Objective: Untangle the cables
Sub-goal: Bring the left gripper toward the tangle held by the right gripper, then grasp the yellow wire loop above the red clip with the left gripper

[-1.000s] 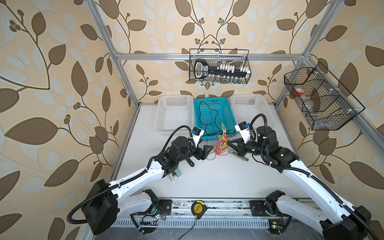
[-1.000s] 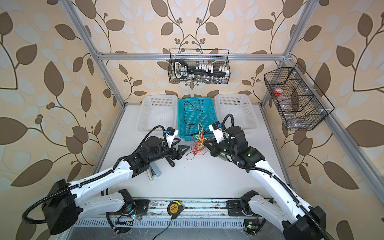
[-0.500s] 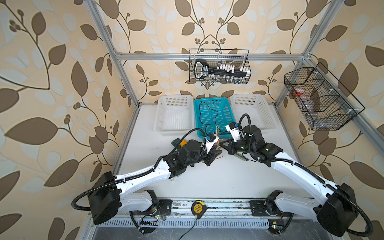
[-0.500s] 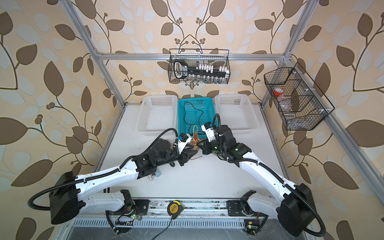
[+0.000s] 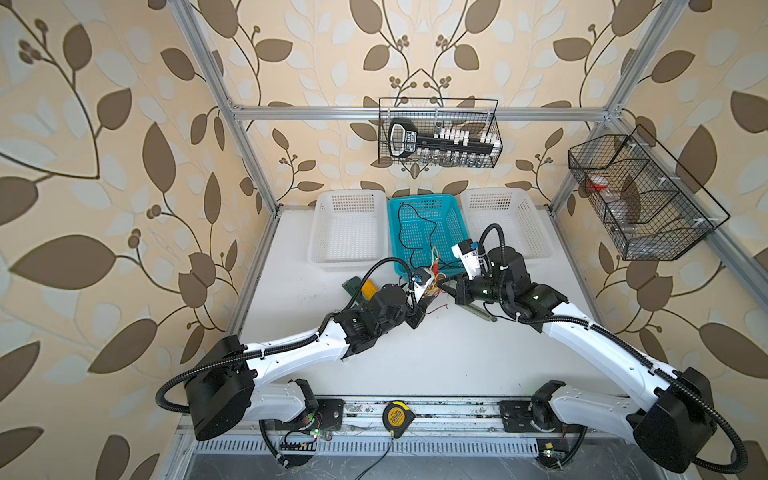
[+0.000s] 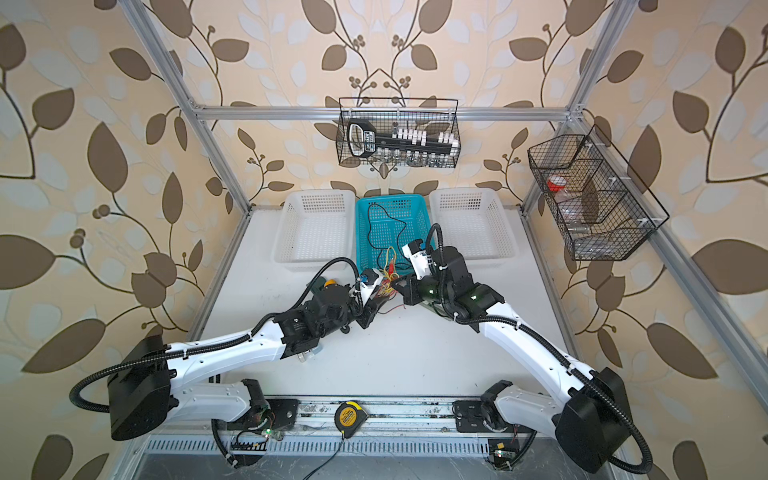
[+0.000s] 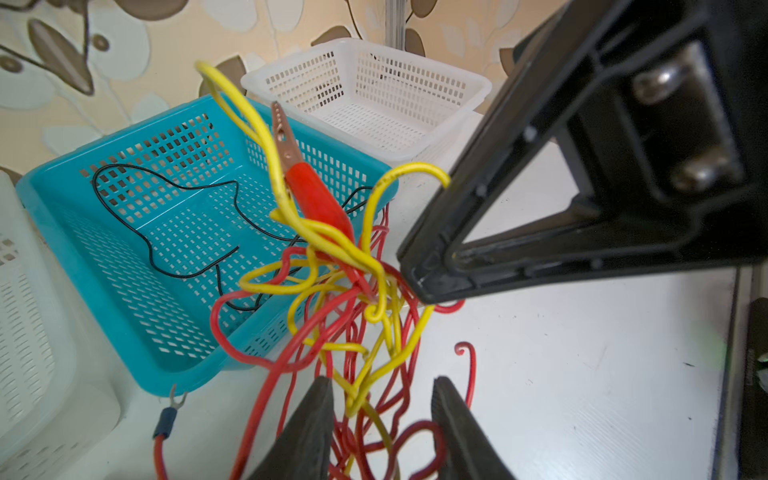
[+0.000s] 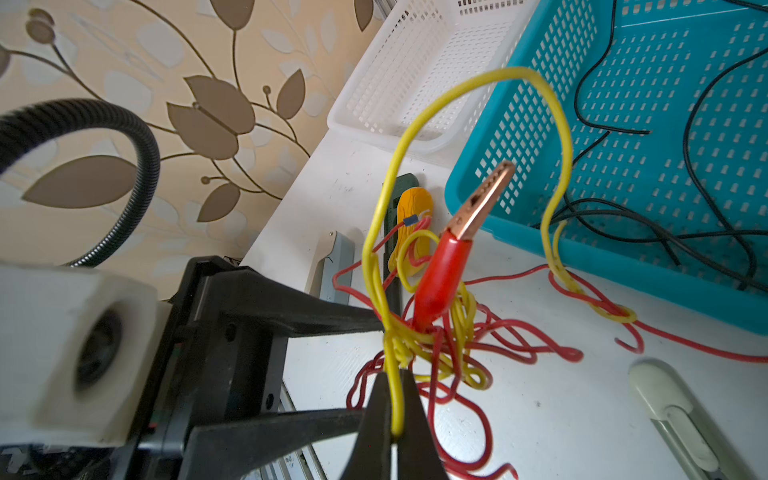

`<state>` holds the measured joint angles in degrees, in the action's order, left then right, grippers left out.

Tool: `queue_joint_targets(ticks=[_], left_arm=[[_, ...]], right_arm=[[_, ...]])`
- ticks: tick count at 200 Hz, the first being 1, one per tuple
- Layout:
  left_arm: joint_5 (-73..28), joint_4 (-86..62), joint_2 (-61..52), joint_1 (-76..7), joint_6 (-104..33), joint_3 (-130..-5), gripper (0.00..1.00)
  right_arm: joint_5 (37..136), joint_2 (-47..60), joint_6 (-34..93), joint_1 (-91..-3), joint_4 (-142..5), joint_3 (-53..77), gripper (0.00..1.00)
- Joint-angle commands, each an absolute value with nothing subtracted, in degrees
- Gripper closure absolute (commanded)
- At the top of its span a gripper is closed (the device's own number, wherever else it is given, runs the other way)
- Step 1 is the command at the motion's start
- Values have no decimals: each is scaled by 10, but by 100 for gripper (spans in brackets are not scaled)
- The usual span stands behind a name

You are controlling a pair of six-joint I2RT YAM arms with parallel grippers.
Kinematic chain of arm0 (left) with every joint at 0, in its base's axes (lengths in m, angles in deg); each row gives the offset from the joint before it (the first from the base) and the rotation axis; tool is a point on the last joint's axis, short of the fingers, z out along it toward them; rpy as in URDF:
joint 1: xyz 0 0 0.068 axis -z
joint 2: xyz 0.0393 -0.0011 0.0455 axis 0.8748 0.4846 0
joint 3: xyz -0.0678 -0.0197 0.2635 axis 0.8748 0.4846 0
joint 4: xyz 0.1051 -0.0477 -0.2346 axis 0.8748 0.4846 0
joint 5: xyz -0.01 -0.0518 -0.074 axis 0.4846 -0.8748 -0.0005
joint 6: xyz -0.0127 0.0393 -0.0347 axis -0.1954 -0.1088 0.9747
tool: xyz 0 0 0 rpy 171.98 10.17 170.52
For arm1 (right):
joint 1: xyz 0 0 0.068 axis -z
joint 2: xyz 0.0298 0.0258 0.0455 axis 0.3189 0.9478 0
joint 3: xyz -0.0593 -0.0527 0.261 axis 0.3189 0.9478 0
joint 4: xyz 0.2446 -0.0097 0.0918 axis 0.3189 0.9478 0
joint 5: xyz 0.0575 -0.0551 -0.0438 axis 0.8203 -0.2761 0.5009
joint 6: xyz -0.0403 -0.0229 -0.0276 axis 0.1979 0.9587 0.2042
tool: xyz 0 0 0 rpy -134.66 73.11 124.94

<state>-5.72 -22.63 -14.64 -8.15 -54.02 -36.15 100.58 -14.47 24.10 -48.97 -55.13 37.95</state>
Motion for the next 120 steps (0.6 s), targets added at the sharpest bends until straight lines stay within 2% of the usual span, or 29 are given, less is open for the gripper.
queue_joint_targets(ticks=[1, 83, 120], left_arm=[[-26, -264, -164, -79, -559, -360, 59], [-51, -245, -145, -78, -573, -389, 61], [-87, -237, -163, -74, -568, -393, 58]], right_arm=[[1024, -137, 239, -492, -565, 360, 100], [1030, -128, 238, -495, -568, 358, 100], [1028, -116, 241, -495, -566, 355, 100]])
